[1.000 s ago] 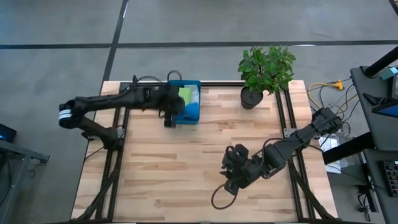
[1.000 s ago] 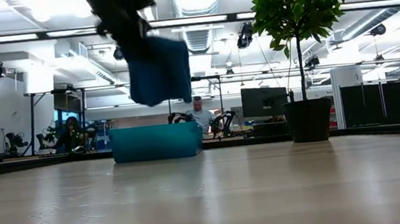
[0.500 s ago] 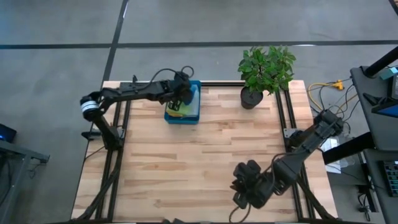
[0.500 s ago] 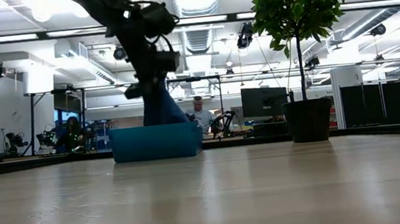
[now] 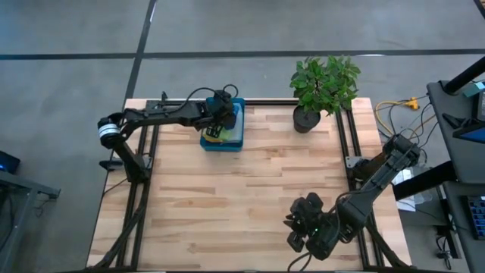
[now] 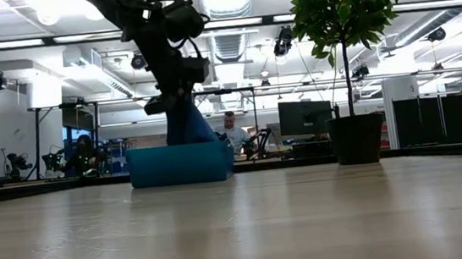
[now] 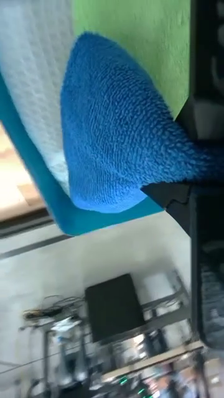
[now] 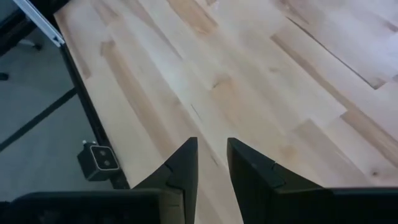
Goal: Fold microfiber towels
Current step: Put the blue microfiber cloth into the blue bin
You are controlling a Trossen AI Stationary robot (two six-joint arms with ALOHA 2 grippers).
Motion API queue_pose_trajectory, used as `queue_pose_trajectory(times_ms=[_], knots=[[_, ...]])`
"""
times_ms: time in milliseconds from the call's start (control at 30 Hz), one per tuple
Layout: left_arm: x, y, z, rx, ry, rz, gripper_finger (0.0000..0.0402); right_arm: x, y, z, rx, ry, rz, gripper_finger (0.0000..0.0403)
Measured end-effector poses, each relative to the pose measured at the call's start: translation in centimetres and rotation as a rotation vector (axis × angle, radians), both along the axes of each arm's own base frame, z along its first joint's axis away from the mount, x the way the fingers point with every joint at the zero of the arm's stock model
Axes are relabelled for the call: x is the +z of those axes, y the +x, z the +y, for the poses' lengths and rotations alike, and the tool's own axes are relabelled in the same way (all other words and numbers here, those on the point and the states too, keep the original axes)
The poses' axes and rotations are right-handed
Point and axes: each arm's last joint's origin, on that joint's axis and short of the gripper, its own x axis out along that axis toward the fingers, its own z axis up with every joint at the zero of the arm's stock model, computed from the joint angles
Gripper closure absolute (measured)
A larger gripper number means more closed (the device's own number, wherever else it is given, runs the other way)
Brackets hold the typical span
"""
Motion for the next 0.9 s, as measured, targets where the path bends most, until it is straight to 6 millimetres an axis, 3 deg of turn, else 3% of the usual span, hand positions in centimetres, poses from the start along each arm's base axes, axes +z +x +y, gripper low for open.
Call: queue_pose_trajectory(times_ms=[400,633,900], knots=[[-3.8,3.2,-4.1,-0.176,0.017,0.141,0.0402,0.0,-0.5,0.5,-0.009,0.022,0.003,0.0321],[-4.6,3.3,-5.2,-0.150,-0.118,0.099,0.0397,0.0,-1.1,1.1,0.007,0.031,0.002,0.0321],[-3.9,2.3,-5.7,-0.145,-0.249,0.081,0.0311,0.0,-1.1,1.1,0.014,0.024,0.003,0.0321]])
